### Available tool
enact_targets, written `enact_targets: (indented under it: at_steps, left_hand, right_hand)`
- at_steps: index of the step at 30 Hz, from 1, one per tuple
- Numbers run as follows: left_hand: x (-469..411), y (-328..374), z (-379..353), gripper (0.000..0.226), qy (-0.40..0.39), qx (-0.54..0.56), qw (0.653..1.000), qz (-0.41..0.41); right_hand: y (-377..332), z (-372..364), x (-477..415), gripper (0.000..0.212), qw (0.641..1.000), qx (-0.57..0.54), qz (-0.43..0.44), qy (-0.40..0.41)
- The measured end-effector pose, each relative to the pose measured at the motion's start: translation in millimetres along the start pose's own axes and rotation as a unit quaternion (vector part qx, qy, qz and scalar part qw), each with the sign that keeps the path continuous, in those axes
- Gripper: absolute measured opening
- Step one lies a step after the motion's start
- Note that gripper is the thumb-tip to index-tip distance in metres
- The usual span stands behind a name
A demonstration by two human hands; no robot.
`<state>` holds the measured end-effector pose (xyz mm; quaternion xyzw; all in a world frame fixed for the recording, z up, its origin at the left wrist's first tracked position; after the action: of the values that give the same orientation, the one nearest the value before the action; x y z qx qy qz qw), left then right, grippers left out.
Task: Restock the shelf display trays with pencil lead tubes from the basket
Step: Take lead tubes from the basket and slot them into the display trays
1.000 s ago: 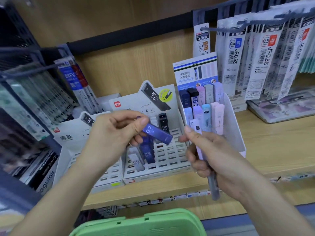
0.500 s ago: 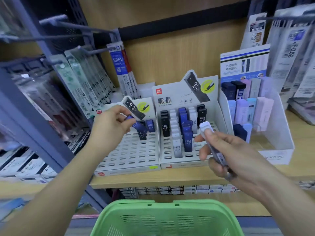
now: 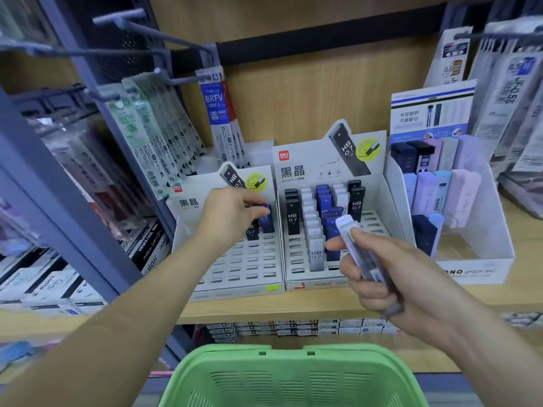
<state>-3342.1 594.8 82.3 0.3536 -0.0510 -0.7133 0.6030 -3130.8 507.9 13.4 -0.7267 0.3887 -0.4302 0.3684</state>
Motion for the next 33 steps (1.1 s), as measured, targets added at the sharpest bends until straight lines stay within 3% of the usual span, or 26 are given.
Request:
enact_targets:
  at_steps: [7,11,15,16,18,20,21,23,28,33]
  left_hand:
    - [-2.4,6.6,-24.7,0.015,-0.053,-0.123,0.986,-0.103]
    - [0.9,1.4,-17.8,0.013,0.007,-0.102,0.993,-0.051]
    - [6.8,15.7,-12.4,0.014,0.003,-0.162,0.984,-0.068]
    - [10.6,24.1,-6.2,0.014,0.02,-0.128,0.989,-0.065]
    - [21.2,39.7,1.8,0.013,0.017,0.068,0.998,-0.008]
    - [36.1,65.2,-11.1,0.011,-0.094,0.274,0.956,0.053]
    - [43.5,79.1,-18.0,0.008,-0.148,0.304,0.94,0.049]
    - [53.4,98.8,-24.6,0.009,-0.207,0.327,0.922,0.021]
    - [58.0,102.8,-15.0,0.028,-0.259,0.348,0.901,0.014]
    - [50.8,88.8,7.8,0.024,-0.218,0.306,0.926,0.032]
  right_hand:
    - [-1.8,-1.4,3.4,0.034,0.998,-0.02,-0.001,-0.053]
    - [-4.5,-3.0,7.2,0.033,0.997,-0.011,0.014,-0.07]
    - [-3.7,-3.1,8.5,0.034,0.998,-0.006,0.022,-0.06]
    - [-4.1,-2.8,9.2,0.034,0.998,0.0,0.024,-0.052]
    - [-5.2,-2.2,9.9,0.036,0.999,0.01,0.03,-0.038]
    - [-6.4,-2.7,9.9,0.037,0.999,0.02,0.039,-0.028]
    - [-6.8,-3.4,10.2,0.036,0.998,0.026,0.044,-0.025]
    - [-7.3,-4.8,10.6,0.032,0.998,0.029,0.05,-0.019]
    - [-6.4,-4.0,13.5,0.025,0.999,0.003,0.031,-0.024]
    - [-7.0,-1.6,14.3,0.027,0.999,0.005,0.032,-0.039]
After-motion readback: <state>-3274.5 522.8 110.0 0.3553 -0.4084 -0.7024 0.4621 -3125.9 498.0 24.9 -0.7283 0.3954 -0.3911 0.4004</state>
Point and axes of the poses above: each hand's wrist, its own x-axis away from the middle knuckle, its own z-axis out of the back of the hand, y = z × x, the point moved 8 cm from there along -x, towards the middle knuckle, and after that the axes turned 4 degrees about -z, right-handed, at the moved point
